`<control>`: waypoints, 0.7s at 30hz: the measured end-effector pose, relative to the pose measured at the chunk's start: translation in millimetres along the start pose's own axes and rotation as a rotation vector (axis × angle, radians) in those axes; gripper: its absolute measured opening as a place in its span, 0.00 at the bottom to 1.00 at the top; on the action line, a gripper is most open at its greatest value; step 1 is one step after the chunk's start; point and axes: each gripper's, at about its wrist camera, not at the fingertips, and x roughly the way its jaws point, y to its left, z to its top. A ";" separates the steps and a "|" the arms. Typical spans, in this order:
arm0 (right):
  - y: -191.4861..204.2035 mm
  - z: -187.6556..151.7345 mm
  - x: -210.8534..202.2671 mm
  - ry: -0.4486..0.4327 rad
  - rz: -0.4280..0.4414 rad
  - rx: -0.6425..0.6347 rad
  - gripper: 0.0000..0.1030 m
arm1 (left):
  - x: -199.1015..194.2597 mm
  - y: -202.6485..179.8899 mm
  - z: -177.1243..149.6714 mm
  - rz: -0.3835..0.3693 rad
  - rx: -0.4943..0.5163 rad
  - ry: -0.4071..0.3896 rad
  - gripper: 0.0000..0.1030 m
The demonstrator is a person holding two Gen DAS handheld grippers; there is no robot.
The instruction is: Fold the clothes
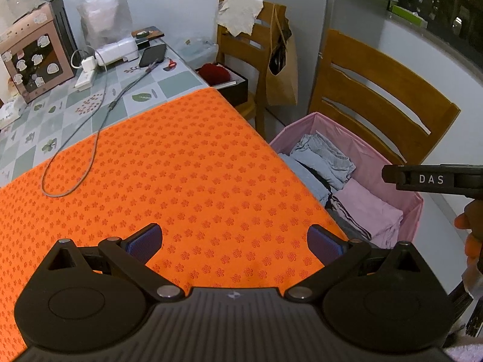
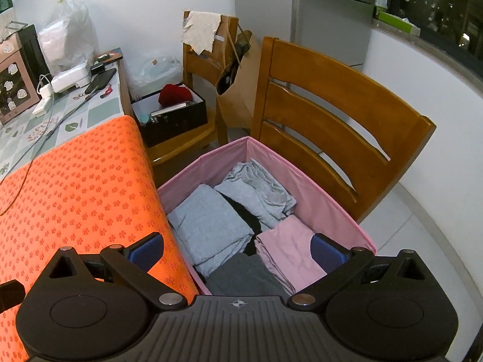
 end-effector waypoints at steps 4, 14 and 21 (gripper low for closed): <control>0.8 -0.5 -0.9 0.000 -0.001 -0.003 1.00 | 0.2 -0.9 -0.3 0.002 -0.002 0.000 1.00; 5.5 -3.9 -1.1 -0.005 -0.005 0.004 1.00 | -1.2 -2.2 -1.8 0.007 -0.002 -0.004 1.00; 5.8 -4.3 -0.2 -0.006 -0.003 0.008 1.00 | -1.6 -2.4 -1.2 0.011 -0.003 -0.003 1.00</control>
